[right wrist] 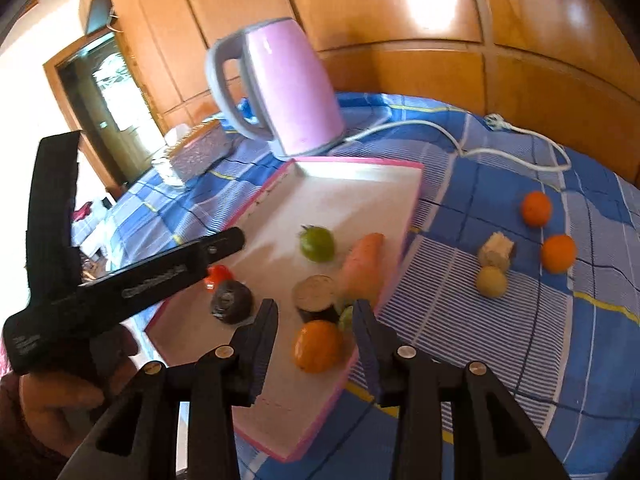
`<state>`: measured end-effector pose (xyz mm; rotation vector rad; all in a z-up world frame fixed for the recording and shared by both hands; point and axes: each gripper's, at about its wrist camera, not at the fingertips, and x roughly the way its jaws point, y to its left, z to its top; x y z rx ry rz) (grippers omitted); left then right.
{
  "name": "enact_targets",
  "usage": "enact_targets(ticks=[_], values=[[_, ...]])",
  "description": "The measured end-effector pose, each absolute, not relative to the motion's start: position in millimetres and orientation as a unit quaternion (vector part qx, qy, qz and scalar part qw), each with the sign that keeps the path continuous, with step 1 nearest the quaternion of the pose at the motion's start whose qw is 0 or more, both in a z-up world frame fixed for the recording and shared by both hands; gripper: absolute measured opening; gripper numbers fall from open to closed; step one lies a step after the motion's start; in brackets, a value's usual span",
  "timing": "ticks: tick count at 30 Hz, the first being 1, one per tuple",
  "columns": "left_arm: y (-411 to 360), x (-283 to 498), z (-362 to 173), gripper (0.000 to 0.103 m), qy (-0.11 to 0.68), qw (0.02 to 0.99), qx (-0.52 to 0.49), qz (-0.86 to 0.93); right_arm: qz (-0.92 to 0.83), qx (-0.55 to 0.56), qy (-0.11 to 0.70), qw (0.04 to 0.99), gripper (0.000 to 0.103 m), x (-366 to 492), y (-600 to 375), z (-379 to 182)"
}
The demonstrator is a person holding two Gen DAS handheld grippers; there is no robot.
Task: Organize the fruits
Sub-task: 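Carry the lime into the tray with the left tool while the right tool carries the orange, then release the lime in the tray with the left tool while the right tool releases the orange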
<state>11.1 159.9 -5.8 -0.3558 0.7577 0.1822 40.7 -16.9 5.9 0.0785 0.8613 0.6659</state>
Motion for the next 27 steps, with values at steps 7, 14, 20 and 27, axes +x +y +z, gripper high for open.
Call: enact_targets(ticks=[7,14,20,27], values=[[162.5,8.7,-2.8,0.039,0.365,0.910,-0.175,0.094,0.307,0.038,0.429,0.849,0.039,51.6,-12.5,-5.0],[163.3,6.3,-2.0,0.039,0.369,0.909,-0.166,0.102,0.325,0.022,0.429,0.842,0.039,40.4,-1.4,-8.9],[155.9,3.5,-1.7,0.039,0.370,0.910,-0.161,0.095,0.309,0.022,0.417,0.855,0.039,34.3,-11.8,-1.8],[139.3,0.6,1.0,0.039,0.371,0.915,-0.142,0.078,0.279,0.034,0.414,0.866,0.039,34.0,-27.2,-2.2]])
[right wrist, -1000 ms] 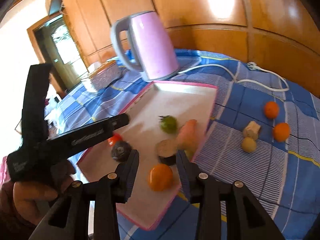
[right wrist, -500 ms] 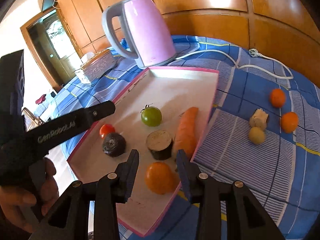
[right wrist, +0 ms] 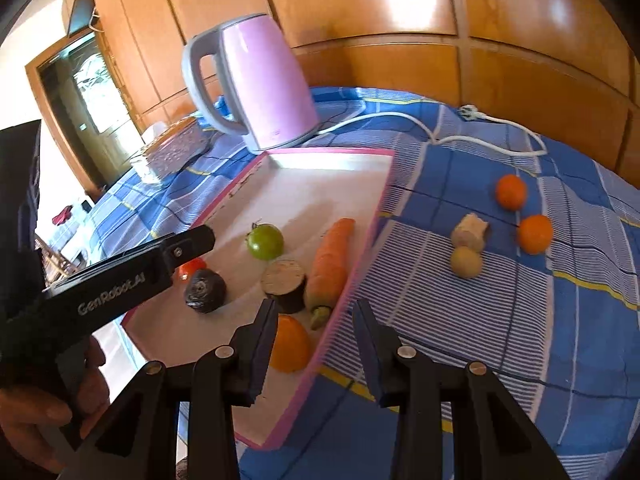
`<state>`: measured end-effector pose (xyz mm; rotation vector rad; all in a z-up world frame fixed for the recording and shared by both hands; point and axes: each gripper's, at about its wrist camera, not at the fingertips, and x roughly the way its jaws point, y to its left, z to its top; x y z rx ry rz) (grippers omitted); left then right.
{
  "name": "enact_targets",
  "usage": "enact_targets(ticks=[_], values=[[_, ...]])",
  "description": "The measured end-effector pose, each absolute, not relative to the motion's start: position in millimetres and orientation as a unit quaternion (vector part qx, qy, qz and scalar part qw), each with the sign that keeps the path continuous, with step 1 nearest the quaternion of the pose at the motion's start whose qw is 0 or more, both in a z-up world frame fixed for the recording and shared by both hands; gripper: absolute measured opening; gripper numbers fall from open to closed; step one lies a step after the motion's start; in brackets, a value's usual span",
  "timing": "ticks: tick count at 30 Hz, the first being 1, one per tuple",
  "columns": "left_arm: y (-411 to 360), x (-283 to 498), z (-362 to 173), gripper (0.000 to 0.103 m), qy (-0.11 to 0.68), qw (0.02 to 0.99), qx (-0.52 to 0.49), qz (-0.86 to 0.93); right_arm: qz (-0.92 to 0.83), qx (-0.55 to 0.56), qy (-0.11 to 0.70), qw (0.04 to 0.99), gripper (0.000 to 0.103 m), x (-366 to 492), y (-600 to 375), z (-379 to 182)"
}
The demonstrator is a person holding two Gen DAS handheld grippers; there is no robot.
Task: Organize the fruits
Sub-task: 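Release the lime in the tray with the left tool while the right tool releases the orange, then move the left tool to the small yellow fruit while the right tool moves to another orange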
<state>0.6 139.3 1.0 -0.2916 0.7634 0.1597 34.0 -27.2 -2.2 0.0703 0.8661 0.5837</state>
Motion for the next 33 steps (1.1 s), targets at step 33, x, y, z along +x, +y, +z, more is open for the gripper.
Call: enact_targets(ticks=[33], values=[[35.7,19.6,0.1,0.038,0.382,0.920,-0.052,-0.069,0.116,0.109,0.436,0.886,0.039,60.3,-143.9,-30.0]])
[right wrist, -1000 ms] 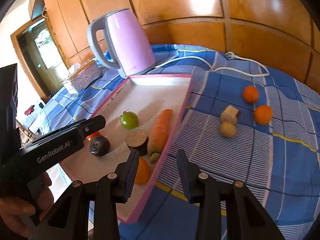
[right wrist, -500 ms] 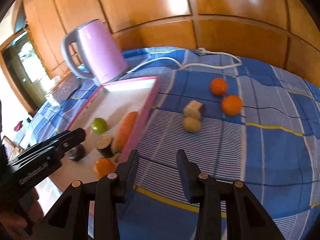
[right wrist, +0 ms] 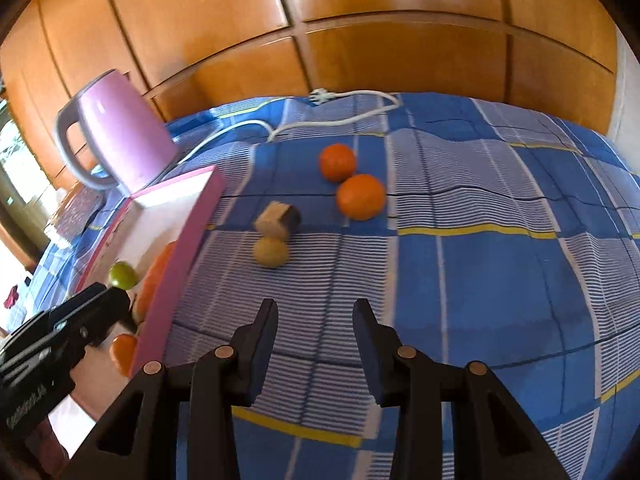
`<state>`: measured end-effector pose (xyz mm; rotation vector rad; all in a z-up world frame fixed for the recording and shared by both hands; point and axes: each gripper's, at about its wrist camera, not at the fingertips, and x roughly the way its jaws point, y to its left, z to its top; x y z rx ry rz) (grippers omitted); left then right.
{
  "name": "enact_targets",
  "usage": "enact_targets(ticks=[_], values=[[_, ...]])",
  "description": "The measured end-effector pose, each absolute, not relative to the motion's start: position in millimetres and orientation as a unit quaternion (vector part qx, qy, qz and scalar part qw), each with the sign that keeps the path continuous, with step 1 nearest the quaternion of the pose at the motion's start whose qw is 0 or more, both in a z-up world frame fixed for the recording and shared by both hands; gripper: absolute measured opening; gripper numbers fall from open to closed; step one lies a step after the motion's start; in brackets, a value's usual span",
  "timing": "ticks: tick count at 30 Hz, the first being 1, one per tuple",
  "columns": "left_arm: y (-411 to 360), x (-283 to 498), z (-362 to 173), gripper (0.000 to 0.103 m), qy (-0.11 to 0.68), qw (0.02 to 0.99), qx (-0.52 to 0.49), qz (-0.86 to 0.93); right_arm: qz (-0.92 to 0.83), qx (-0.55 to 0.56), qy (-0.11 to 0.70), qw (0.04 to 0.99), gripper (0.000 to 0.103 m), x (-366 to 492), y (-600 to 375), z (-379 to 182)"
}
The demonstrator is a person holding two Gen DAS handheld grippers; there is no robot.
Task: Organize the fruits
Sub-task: 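Move the left tool to the small yellow fruit while the right tool moves to another orange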
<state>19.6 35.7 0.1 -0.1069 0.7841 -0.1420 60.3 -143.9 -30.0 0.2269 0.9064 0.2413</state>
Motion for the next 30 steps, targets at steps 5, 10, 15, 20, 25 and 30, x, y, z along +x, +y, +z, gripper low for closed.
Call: enact_targets(ticks=[5,10,15,20,25,30], values=[[14.4,34.0,-9.9,0.038,0.398,0.912,-0.043,-0.092,0.108,0.114,0.445,0.882,0.039,65.2,-151.3,-37.9],[-1.1,49.9,-17.2,0.038,0.407,0.907,-0.037,-0.103,0.101,0.105,0.444,0.884,0.039,72.0,-155.3,-42.4],[-12.2,69.0,-25.6,0.038,0.416,0.902,-0.039,-0.104,0.088,0.102,0.438,0.889,0.039,87.2,-164.1,-41.5],[-20.1,83.5,-35.6,0.038,0.427,0.898,-0.042,-0.098,0.090,0.103,0.442,0.887,0.039,100.6,-168.5,-44.3],[-25.4,98.5,-45.9,0.038,0.438,0.893,-0.042,-0.089,0.097,0.108,0.449,0.882,0.039,116.3,-172.0,-49.8],[-28.3,108.2,-53.3,0.038,0.444,0.891,-0.038,-0.088,0.123,0.110,0.446,0.880,0.044,132.5,-171.4,-51.0]])
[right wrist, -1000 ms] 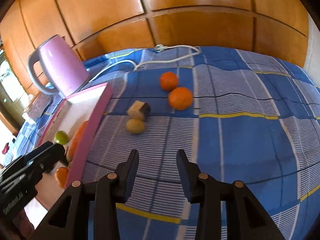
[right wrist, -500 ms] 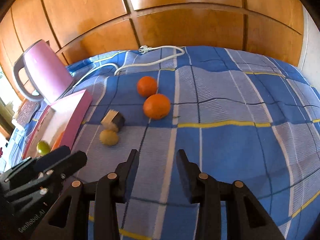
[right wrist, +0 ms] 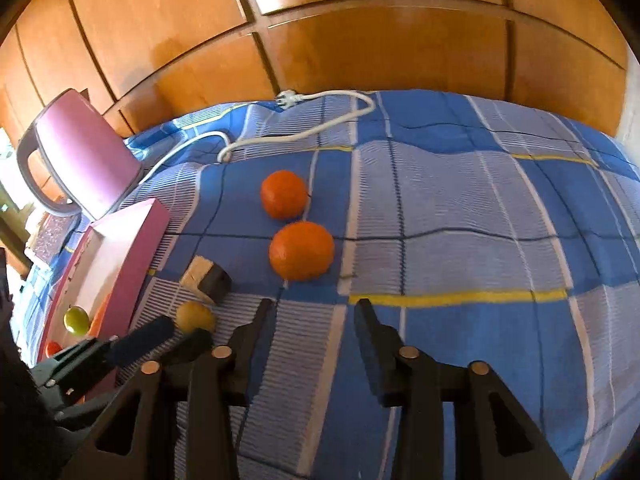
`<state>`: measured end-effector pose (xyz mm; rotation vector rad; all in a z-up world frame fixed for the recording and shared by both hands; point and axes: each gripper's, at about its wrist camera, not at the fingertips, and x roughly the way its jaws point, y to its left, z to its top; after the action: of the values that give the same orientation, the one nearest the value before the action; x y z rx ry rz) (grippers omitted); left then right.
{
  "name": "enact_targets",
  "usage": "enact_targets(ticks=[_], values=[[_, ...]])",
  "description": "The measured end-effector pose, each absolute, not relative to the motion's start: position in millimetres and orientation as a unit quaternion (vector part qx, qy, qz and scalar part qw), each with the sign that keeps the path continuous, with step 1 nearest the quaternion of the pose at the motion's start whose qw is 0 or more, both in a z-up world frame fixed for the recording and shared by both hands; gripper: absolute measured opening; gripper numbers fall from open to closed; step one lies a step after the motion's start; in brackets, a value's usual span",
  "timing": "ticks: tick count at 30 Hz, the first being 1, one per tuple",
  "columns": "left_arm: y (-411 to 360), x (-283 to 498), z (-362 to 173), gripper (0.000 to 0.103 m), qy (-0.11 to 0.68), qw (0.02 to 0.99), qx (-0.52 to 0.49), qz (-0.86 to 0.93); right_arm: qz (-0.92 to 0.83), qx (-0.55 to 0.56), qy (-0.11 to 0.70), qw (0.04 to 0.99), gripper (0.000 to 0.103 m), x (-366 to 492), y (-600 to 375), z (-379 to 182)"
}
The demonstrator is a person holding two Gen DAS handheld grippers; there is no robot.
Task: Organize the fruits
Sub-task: 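Move the left tool to the small yellow fruit while the right tool moves to another orange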
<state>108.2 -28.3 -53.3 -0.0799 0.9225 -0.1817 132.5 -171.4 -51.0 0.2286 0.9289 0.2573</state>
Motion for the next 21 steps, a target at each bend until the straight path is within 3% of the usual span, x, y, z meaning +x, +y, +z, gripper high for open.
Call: enact_targets(ticks=[9,13,21], values=[[-33.4,123.0,-58.5,0.038,0.435,0.896,-0.035,-0.082,0.130,0.071,0.450,0.881,0.045,162.3,-155.7,-59.4],[-32.3,127.0,-59.3,0.029,0.432,0.898,-0.039,-0.076,0.131,0.057,0.448,0.882,0.045,170.2,-149.6,-64.4],[-28.8,119.6,-56.1,0.029,0.435,0.894,-0.059,-0.093,0.116,0.055,0.443,0.887,0.039,165.1,-156.3,-64.4]])
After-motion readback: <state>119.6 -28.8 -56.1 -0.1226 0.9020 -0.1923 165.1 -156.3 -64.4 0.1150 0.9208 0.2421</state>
